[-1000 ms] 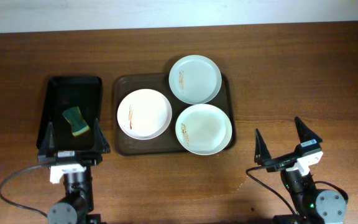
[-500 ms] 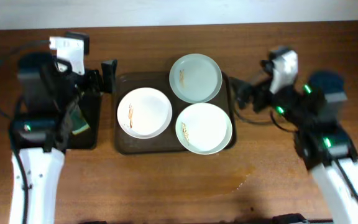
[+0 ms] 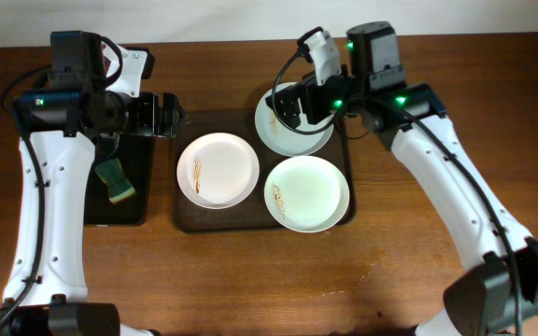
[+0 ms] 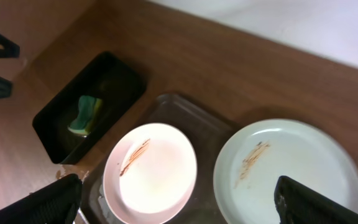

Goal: Clean dirty plates on tray and stack at the side
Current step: 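Move right gripper to the pink plate rim and grasp it, then grasp the green-and-yellow sponge from the black tray with left gripper, then scrub the pink plate with the sponge in left gripper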

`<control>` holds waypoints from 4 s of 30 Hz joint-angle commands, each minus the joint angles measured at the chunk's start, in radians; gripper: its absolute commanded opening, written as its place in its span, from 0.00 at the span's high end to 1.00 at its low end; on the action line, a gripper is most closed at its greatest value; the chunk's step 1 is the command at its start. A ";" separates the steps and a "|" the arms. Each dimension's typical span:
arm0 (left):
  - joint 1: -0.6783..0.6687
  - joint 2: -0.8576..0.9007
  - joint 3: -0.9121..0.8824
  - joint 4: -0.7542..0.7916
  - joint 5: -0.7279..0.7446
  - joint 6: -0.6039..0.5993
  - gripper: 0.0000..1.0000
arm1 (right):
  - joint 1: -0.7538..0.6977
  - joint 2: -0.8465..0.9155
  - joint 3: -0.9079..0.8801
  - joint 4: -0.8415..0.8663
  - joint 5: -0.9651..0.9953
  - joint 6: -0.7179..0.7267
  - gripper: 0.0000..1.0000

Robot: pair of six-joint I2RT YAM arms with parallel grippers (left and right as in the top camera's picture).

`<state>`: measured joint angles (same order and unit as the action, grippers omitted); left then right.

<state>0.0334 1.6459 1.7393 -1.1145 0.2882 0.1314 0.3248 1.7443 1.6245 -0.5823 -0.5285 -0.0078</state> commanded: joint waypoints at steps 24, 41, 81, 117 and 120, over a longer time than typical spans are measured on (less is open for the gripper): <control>0.140 0.208 0.016 -0.001 -0.372 -0.303 0.01 | 0.292 0.434 0.023 -0.025 0.467 0.579 0.49; 0.140 0.291 0.013 -0.069 -0.322 -0.303 0.23 | 0.309 0.503 0.021 -0.015 0.425 0.653 0.96; 0.223 0.409 0.114 -0.026 -0.375 -0.115 0.99 | 0.308 0.503 0.021 0.014 0.431 0.652 0.96; -0.109 0.415 -0.391 0.185 0.034 -0.087 0.99 | 0.257 0.503 0.021 0.019 0.330 0.652 0.96; -0.109 0.415 -0.391 0.229 0.034 -0.085 0.99 | 0.257 0.503 0.021 0.019 0.330 0.652 0.96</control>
<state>-0.0700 2.0438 1.3785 -0.9062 0.2890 0.0025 0.5831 2.2341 1.6363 -0.5720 -0.2012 0.6281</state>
